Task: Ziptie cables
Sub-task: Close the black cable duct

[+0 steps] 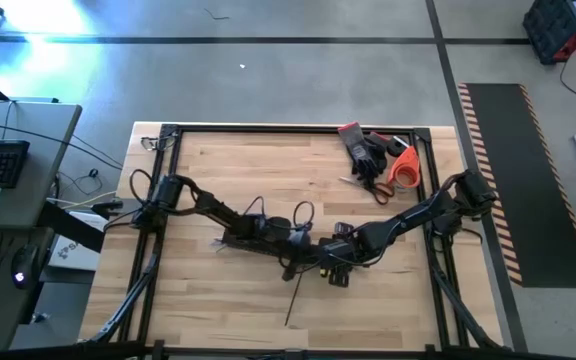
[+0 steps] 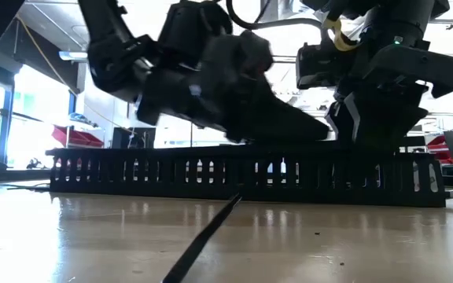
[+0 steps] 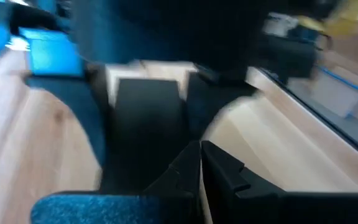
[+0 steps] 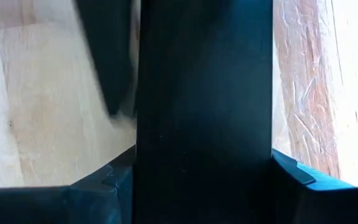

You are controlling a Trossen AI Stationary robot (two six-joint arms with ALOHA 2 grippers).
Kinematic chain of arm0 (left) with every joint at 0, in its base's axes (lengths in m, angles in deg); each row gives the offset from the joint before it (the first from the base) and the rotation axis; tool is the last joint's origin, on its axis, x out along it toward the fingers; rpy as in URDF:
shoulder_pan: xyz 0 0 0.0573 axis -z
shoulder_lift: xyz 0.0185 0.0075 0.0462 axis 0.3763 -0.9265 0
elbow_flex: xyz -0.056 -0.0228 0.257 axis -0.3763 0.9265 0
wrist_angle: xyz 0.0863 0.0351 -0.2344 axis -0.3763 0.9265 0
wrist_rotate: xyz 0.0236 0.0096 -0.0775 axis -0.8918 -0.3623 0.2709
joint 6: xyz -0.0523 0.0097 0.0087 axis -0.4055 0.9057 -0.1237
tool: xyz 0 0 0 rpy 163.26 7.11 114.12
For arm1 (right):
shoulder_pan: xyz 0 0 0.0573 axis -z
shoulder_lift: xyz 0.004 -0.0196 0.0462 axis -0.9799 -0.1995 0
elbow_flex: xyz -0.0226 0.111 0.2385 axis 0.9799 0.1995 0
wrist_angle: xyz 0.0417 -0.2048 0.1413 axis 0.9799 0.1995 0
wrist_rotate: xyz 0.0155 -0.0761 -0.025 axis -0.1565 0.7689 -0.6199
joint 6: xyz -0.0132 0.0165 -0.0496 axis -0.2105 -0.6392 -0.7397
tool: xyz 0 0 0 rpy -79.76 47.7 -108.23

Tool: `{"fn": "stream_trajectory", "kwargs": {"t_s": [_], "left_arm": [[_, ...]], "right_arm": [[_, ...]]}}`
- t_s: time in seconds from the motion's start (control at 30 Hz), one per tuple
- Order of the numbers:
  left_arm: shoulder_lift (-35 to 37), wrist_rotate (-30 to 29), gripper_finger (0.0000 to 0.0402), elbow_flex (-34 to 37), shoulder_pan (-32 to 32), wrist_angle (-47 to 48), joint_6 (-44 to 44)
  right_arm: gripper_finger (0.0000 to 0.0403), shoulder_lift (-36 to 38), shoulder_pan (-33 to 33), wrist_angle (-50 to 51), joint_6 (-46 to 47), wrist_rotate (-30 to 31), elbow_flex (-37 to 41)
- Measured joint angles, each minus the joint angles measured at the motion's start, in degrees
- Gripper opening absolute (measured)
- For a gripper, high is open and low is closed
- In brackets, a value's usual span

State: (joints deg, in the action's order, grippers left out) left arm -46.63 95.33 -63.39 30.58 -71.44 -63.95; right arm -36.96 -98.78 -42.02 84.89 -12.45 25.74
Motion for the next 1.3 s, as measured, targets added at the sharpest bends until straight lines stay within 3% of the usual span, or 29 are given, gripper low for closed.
{"fn": "stream_trajectory", "kwargs": {"t_s": [0.3, 0.67, 1.3], "left_arm": [[-4.1, -6.2, 0.0000, -2.3, -0.4, 1.6, -2.5], [-4.1, -5.9, 0.0000, -2.2, -0.3, 2.7, -2.5], [-5.6, -7.8, 0.0000, -2.4, 0.3, 0.9, -1.4]], "right_arm": [[0.0219, 0.0, -0.8, 0.0, -0.2, -0.2, 0.0], [0.0234, 0.0, -1.6, 10.2, -1.1, -1.6, -4.7], [0.0236, 2.0, -3.1, 18.5, -0.4, -5.1, -5.4]]}}
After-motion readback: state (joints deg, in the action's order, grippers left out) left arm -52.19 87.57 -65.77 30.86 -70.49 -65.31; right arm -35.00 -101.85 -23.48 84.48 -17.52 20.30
